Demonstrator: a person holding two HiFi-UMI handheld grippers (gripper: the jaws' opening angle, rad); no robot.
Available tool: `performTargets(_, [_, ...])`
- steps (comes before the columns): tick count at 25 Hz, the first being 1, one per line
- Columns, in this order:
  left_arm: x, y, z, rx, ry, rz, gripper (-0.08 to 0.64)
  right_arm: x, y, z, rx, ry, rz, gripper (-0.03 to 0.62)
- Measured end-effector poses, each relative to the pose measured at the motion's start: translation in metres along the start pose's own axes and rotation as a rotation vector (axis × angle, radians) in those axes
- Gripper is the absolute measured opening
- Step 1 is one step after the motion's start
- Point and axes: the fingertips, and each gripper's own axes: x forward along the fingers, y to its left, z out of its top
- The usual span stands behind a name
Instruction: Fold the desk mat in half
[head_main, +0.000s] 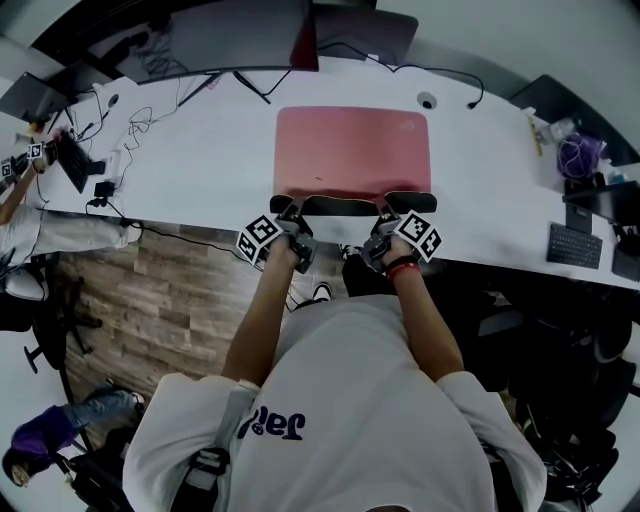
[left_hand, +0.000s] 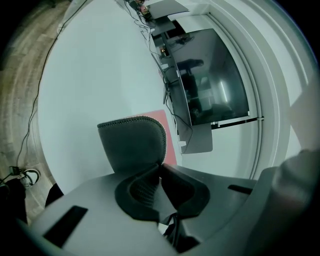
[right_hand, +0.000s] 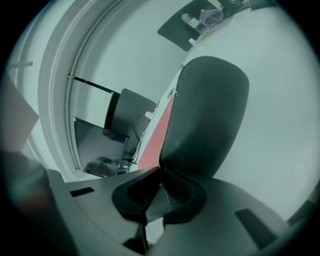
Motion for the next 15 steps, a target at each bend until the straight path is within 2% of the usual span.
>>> performTargets(15, [0.028,-0.008,0.021,-0.015,-0.01,0.019,0.031,0.033,0.012,0.021,-0.029,0.008,-0.006,0.041])
